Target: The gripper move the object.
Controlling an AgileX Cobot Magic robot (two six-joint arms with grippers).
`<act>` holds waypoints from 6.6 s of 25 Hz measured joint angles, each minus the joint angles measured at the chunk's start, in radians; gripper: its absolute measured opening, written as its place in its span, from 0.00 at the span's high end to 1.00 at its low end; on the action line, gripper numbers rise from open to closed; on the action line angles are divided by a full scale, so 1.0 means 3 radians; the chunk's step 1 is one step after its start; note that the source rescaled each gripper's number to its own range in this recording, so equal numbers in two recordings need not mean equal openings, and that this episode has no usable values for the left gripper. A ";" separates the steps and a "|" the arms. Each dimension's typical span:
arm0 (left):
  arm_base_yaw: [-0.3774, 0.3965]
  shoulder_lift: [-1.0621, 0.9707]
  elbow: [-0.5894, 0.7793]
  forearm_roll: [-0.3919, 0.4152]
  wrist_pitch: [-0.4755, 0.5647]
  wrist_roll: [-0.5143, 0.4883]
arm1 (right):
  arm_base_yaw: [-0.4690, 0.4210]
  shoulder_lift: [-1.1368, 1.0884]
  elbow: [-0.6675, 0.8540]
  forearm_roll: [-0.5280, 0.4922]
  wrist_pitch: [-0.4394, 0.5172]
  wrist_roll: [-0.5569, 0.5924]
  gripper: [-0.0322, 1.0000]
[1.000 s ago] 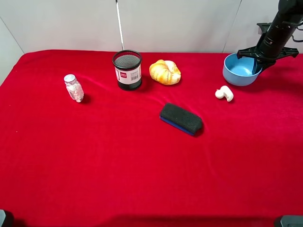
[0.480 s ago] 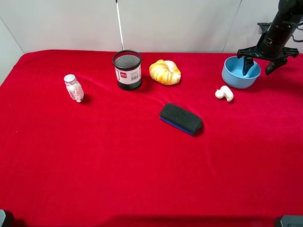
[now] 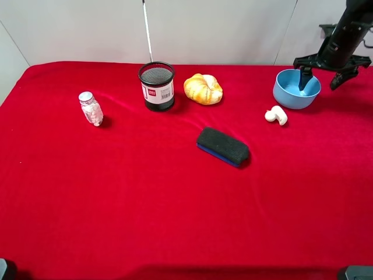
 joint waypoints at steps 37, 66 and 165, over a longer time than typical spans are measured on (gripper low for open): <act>0.0000 0.0000 0.0000 0.0000 0.0000 0.0000 | 0.0461 -0.1008 0.0191 0.0241 0.0733 0.0072 0.17; 0.0000 0.0000 0.0000 0.0000 0.0000 0.0000 | 0.0580 -0.3619 0.2155 0.0273 0.0745 0.0024 0.14; 0.0000 0.0000 0.0000 -0.0001 0.0000 0.0000 | 0.0270 -0.7575 0.4245 0.0139 0.0075 -0.0154 0.00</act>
